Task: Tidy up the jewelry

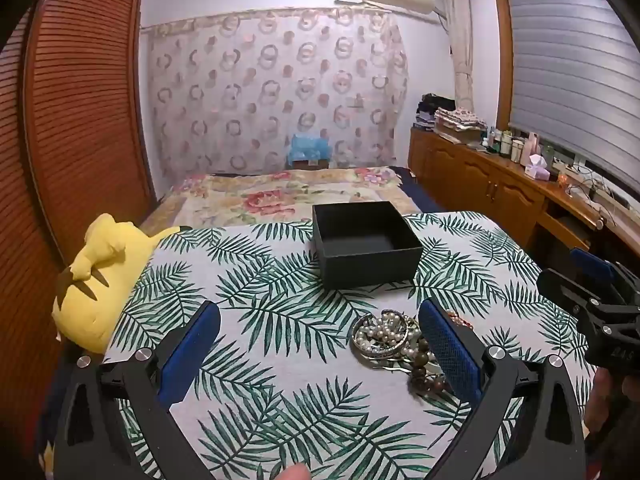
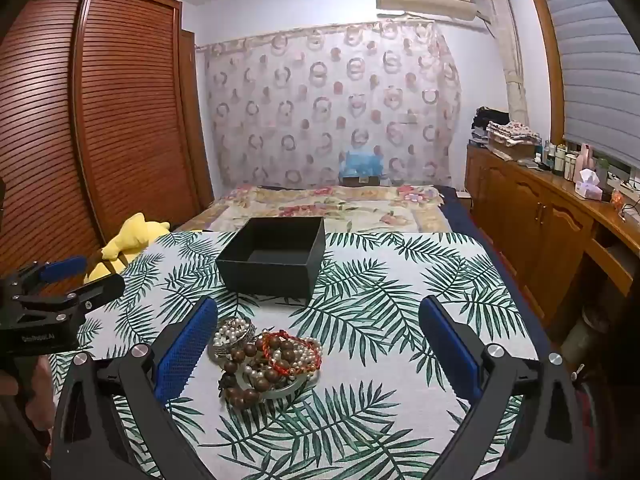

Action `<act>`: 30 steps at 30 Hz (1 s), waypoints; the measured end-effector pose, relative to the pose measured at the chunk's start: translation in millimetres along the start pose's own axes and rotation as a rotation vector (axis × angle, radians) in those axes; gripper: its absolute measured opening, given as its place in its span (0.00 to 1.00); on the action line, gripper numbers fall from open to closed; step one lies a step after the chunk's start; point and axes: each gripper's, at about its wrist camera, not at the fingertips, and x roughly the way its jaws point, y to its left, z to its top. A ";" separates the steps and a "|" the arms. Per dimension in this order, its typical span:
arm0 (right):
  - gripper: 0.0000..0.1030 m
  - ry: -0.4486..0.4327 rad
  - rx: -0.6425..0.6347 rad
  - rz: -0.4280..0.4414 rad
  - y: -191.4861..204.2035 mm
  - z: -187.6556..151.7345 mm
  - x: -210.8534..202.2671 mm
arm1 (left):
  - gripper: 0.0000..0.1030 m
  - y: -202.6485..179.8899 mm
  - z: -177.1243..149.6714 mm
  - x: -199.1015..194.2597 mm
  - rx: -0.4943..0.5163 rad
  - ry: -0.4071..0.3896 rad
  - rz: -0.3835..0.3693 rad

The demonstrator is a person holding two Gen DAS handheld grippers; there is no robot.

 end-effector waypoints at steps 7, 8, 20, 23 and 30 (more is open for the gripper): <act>0.98 0.007 0.005 0.002 -0.3 0.0 0.2 | 0.93 -0.2 0.4 0.8 -0.006 0.009 -0.004; 0.98 0.007 0.004 0.001 -0.3 -0.1 0.2 | 0.93 -0.1 0.2 0.6 -0.005 0.008 -0.001; 0.98 0.009 0.005 0.002 -0.2 0.0 0.6 | 0.93 0.4 0.4 0.8 -0.010 0.006 -0.004; 0.98 0.009 0.005 0.002 -0.1 -0.1 0.7 | 0.93 0.6 0.4 0.8 -0.011 0.006 -0.003; 0.98 0.008 0.005 0.001 -0.3 -0.1 0.7 | 0.93 1.3 0.5 -0.4 -0.012 0.005 -0.002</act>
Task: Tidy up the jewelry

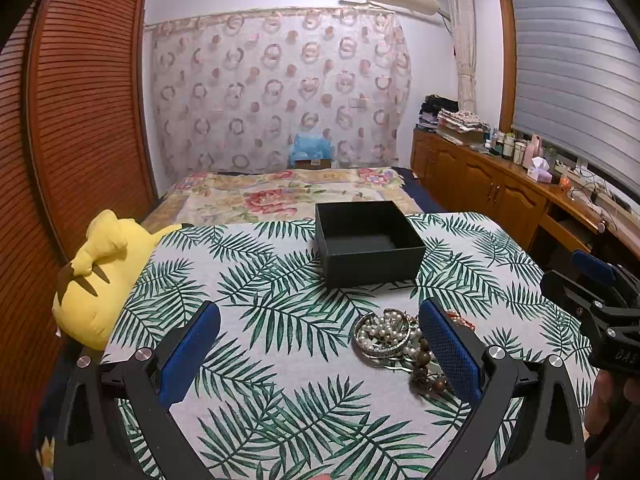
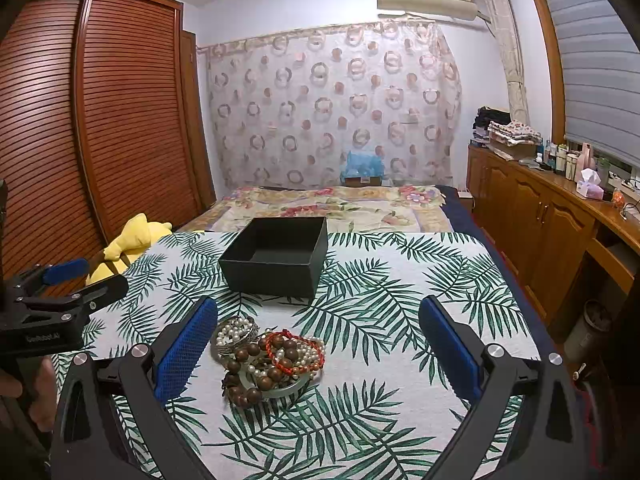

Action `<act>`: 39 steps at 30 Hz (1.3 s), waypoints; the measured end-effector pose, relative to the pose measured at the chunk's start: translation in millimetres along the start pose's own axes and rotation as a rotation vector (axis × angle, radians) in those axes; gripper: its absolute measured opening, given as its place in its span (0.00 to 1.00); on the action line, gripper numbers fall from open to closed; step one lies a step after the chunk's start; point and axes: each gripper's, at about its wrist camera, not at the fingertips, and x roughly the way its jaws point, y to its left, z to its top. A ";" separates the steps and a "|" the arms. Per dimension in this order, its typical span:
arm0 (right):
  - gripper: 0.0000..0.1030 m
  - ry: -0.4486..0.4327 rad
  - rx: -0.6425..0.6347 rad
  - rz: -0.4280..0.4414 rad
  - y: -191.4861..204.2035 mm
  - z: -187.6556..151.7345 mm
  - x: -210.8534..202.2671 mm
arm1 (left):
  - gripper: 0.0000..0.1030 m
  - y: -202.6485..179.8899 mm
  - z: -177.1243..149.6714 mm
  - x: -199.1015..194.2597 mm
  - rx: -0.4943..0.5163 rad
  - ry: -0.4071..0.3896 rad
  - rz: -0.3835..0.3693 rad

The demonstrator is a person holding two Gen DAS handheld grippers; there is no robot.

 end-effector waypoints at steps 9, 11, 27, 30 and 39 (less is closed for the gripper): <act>0.98 -0.001 -0.001 -0.003 0.1 0.1 -0.3 | 0.93 4.0 -0.4 0.8 -0.001 0.000 -0.004; 0.98 -0.001 0.000 -0.001 0.0 0.1 -0.4 | 0.93 3.0 -0.4 0.6 0.001 0.000 -0.002; 0.98 -0.001 0.000 -0.002 0.9 2.2 -2.0 | 0.93 4.1 -1.5 -0.6 0.000 -0.001 -0.002; 0.98 -0.002 0.000 -0.002 0.9 2.2 -2.0 | 0.93 4.1 -1.6 -0.6 -0.001 -0.001 -0.002; 0.98 -0.002 -0.002 0.000 1.1 2.6 -2.1 | 0.93 4.0 -1.5 -0.7 -0.001 -0.002 -0.002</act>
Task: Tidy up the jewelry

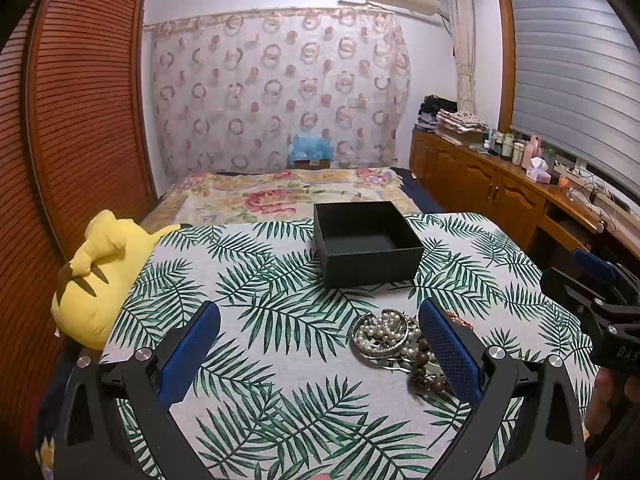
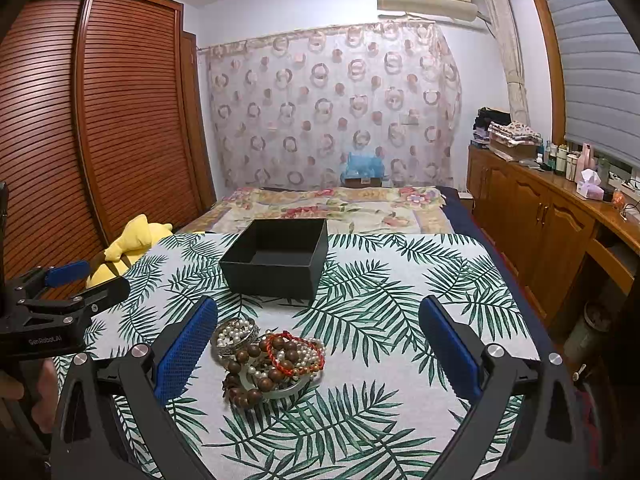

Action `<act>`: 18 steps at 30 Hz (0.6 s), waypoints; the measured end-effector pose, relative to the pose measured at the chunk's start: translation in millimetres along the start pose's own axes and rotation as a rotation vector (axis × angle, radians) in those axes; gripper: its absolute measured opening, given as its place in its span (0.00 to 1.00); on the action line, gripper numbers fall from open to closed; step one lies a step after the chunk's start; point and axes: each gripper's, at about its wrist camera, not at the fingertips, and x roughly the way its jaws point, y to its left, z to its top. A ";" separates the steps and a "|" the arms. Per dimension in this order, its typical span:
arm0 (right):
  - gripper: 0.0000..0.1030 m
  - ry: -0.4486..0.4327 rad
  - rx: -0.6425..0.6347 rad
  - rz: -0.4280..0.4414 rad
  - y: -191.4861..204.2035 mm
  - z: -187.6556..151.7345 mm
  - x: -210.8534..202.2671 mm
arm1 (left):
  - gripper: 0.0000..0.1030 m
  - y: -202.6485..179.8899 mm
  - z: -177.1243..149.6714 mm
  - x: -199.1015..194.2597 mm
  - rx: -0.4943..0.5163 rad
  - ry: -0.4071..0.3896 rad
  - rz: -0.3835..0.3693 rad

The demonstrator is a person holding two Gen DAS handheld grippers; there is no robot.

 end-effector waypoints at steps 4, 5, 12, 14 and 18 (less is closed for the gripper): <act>0.98 0.000 0.000 0.000 -0.1 0.3 -0.1 | 0.93 1.6 -0.5 0.7 -0.001 -0.001 -0.001; 0.98 0.000 0.001 0.001 0.2 0.9 -0.3 | 0.93 1.1 0.0 0.9 -0.001 0.000 -0.001; 0.98 -0.001 0.000 0.001 0.0 -0.7 -0.7 | 0.93 0.9 -0.2 0.7 -0.001 0.000 0.000; 0.98 0.000 0.000 0.001 -0.1 -0.8 -0.7 | 0.93 1.1 -0.4 1.4 -0.002 0.001 -0.001; 0.98 0.000 0.000 0.002 1.2 0.4 -2.1 | 0.93 -8.9 -3.3 4.5 -0.001 0.005 -0.004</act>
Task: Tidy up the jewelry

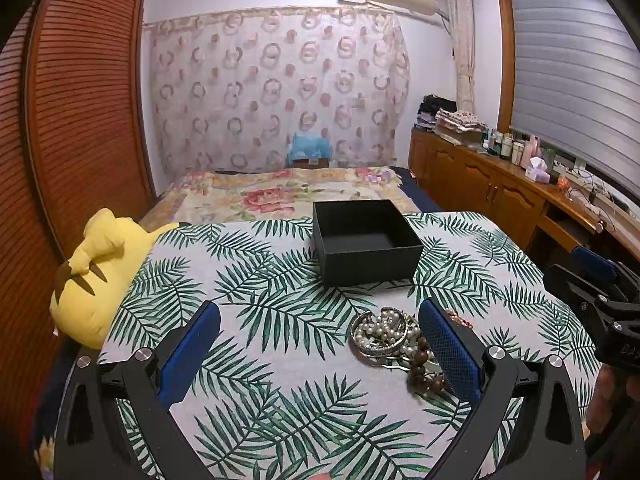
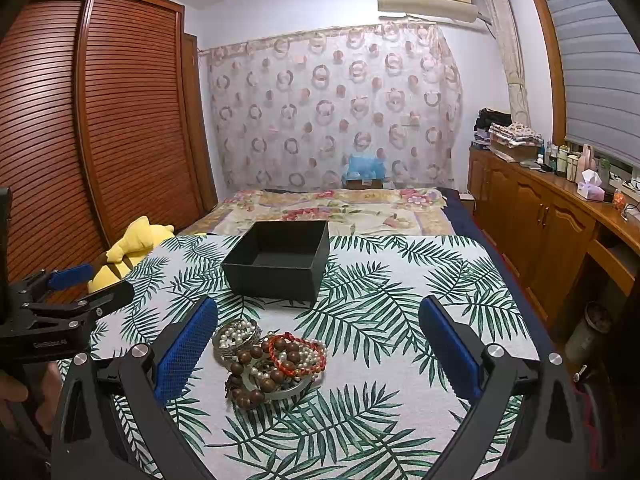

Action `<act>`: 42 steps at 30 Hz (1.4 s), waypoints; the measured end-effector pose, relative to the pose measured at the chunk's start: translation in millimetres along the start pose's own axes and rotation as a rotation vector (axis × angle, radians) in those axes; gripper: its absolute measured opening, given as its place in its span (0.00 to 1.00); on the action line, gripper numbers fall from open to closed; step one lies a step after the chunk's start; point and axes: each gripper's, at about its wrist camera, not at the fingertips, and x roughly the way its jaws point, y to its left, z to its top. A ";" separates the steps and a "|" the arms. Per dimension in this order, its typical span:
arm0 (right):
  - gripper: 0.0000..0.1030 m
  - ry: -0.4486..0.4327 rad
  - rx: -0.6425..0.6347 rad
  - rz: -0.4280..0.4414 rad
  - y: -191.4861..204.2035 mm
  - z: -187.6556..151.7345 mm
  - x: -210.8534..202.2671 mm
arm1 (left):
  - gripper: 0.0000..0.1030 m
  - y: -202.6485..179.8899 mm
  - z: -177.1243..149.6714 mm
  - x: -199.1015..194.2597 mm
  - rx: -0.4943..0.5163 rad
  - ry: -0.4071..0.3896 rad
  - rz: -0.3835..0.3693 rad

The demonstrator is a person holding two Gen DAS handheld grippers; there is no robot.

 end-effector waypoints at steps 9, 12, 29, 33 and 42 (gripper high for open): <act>0.98 0.013 -0.016 0.039 6.0 2.5 0.6 | 0.93 -0.2 -8.3 14.9 0.012 0.047 -0.019; 0.98 0.023 -0.032 0.049 3.7 -0.3 4.4 | 0.93 3.0 -11.3 23.1 0.019 0.078 -0.025; 0.46 0.272 -0.144 0.238 3.8 -34.6 65.5 | 0.93 8.2 -36.2 70.7 0.046 0.229 -0.131; 0.36 0.312 -0.182 0.274 15.4 -33.9 80.6 | 0.93 10.3 -37.2 79.9 0.052 0.256 -0.133; 0.13 0.395 -0.222 0.307 21.6 -30.4 108.4 | 0.93 11.8 -36.5 104.2 0.074 0.324 -0.189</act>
